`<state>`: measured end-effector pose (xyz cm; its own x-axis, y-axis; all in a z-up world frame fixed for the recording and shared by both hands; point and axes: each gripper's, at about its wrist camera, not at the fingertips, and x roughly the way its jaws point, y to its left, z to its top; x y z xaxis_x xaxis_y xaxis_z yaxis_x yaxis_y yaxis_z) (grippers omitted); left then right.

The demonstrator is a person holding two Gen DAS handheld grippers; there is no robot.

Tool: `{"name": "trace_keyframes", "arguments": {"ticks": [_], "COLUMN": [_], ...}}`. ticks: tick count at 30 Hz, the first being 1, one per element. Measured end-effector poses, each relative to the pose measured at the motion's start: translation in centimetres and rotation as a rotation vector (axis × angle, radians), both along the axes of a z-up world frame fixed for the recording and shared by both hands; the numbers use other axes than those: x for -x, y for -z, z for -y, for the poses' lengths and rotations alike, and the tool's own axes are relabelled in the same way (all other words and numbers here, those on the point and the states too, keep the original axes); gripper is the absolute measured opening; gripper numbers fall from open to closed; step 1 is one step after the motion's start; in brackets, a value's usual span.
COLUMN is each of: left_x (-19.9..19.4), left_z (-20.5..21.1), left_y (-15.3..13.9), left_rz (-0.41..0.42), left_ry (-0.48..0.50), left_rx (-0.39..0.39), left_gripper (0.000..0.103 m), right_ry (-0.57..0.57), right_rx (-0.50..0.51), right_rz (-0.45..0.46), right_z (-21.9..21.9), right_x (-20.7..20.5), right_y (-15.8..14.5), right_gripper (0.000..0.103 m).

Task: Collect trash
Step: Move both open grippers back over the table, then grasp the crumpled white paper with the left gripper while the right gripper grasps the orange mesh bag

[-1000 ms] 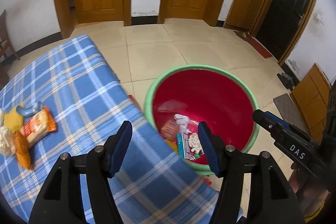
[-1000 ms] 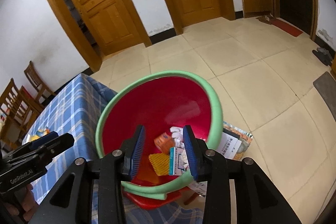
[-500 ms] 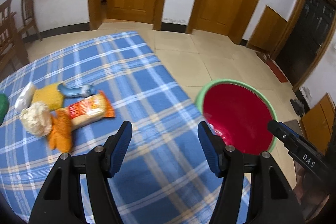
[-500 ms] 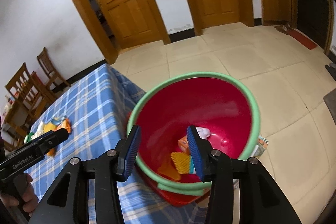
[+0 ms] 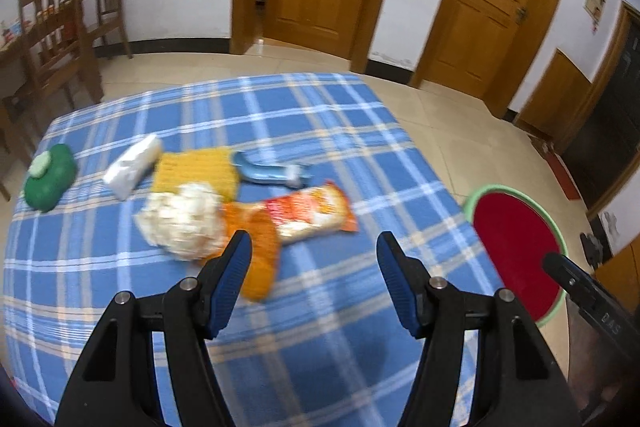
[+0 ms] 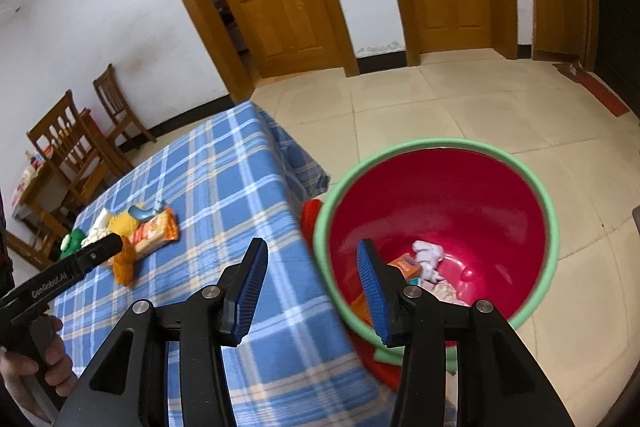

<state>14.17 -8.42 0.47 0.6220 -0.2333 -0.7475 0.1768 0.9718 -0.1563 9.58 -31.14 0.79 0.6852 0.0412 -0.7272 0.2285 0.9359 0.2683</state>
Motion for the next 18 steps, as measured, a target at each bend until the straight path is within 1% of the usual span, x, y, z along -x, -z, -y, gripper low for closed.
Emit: {"name": "trace_keyframes", "arguments": {"ticks": [5, 11, 18], "left_x": [-0.6, -1.6, -2.7], "left_z": [-2.9, -6.2, -8.2], "left_y": [0.2, 1.2, 3.0], "left_rz": [0.008, -0.008, -0.045], "left_ry": [-0.066, -0.141, -0.181], "left_rx": [-0.006, 0.006, 0.028], "left_gripper": [0.065, 0.065, 0.065], "right_ry": [-0.032, -0.066, -0.108], "right_rx": [0.007, 0.016, 0.021], "right_rz": [-0.016, -0.036, -0.057], "right_z": [-1.9, -4.0, -6.2], "right_x": [-1.0, -2.2, -3.4], "right_y": [0.2, 0.6, 1.2], "right_gripper": [0.048, 0.048, 0.048]}}
